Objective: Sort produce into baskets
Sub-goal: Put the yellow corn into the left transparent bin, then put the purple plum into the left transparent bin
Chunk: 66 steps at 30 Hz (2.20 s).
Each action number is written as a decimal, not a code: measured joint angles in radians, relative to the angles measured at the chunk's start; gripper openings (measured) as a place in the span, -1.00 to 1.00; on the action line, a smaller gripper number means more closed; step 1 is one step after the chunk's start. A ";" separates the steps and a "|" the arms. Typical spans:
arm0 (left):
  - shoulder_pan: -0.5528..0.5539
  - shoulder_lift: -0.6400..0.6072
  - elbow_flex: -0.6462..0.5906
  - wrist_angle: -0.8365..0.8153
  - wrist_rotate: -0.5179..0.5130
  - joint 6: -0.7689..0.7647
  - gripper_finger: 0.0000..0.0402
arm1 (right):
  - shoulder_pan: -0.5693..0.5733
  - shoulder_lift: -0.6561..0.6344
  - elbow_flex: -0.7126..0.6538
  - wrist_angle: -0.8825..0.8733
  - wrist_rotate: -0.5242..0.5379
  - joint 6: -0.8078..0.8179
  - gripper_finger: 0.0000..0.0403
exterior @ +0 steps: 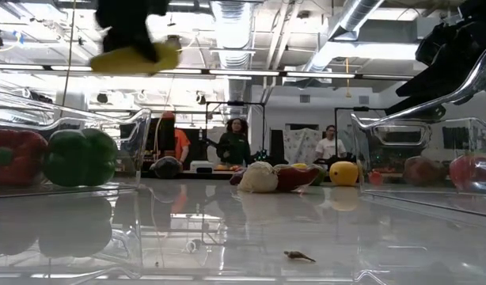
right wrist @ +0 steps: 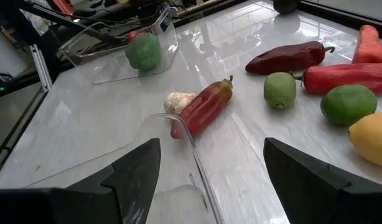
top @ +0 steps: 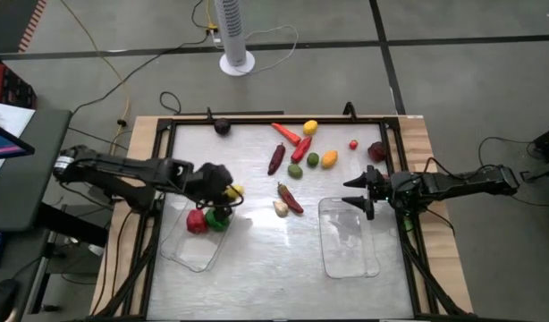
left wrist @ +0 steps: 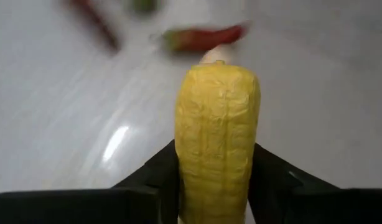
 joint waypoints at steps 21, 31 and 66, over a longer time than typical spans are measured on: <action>0.079 0.155 -0.002 -0.145 -0.241 -0.166 0.65 | 0.000 0.000 0.000 0.058 -0.001 -0.001 0.54; 0.342 0.234 -0.002 0.053 -0.273 0.031 0.65 | 0.000 0.000 0.000 0.042 -0.001 -0.018 0.54; 0.802 0.495 -0.001 0.473 -0.307 0.335 0.99 | 0.046 0.000 0.000 0.029 0.005 0.001 0.54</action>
